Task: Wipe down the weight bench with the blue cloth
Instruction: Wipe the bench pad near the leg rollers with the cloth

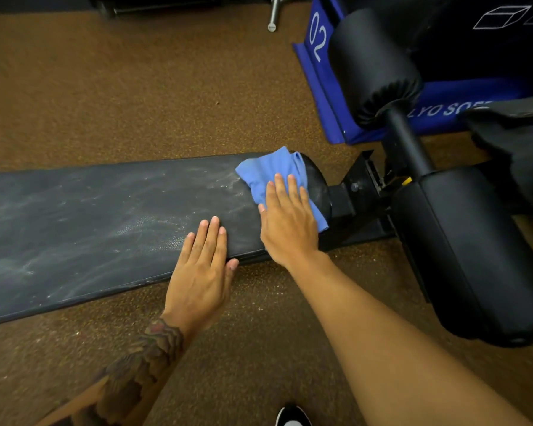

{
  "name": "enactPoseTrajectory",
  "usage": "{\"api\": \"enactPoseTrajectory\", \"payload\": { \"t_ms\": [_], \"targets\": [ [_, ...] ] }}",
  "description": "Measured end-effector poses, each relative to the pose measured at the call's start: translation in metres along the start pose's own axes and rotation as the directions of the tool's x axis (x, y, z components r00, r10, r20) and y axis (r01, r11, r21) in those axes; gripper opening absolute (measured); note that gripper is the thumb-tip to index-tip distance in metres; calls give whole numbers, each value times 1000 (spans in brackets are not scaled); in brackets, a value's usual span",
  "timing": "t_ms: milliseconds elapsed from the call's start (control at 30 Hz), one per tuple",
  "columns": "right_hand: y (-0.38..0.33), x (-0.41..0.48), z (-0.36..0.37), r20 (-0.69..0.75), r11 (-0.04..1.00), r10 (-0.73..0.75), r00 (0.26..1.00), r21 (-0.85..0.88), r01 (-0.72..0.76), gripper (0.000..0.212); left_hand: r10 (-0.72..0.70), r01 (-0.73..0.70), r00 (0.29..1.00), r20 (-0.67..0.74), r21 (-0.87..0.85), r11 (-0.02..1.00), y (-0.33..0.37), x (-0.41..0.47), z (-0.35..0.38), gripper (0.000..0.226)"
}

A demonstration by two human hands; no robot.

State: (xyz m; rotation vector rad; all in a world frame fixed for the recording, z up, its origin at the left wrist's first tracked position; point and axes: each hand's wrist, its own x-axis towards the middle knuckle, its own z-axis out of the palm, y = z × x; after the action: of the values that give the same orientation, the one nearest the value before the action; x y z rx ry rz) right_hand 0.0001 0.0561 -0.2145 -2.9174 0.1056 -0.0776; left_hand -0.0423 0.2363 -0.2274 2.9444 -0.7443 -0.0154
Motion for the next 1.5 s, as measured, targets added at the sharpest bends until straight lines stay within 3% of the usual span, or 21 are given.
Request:
{"api": "enactPoseTrajectory", "payload": {
  "t_ms": [233, 567, 700, 900, 1067, 1267, 1500],
  "targets": [
    [29, -38, -2, -66, 999, 14, 998, 34, -12, 48, 18, -18, 1000, -9, -4, 1000, -2, -1, 0, 60],
    [47, 59, -7, -32, 967, 239, 970, 98, -235, 45, 46, -46, 999, -15, -3, 999, -6, -2, 4, 61],
    [34, 54, -5, -35, 988, 155, 987, 29, -154, 50, 45, -45, 999, -3, -1, 999, -6, -3, 3, 62],
    [4, -3, -2, -22, 994, -10, 1000, 107, 13, 48, 31, -31, 1000, -3, -9, 999, -4, -3, 2, 61],
    [22, -45, -1, -66, 995, 75, 995, 66, -70, 50, 35, -35, 999, 5, -12, 999, -5, -3, 1, 62],
    [32, 10, -7, -20, 978, 200, 980, 62, -199, 49, 53, -53, 999, -3, -18, 998, -6, -3, 2, 62],
    [3, 79, -6, 33, 995, 95, 995, 25, -96, 49, 64, -64, 998, -8, -14, 998, -8, -3, 4, 61]
  ]
}}
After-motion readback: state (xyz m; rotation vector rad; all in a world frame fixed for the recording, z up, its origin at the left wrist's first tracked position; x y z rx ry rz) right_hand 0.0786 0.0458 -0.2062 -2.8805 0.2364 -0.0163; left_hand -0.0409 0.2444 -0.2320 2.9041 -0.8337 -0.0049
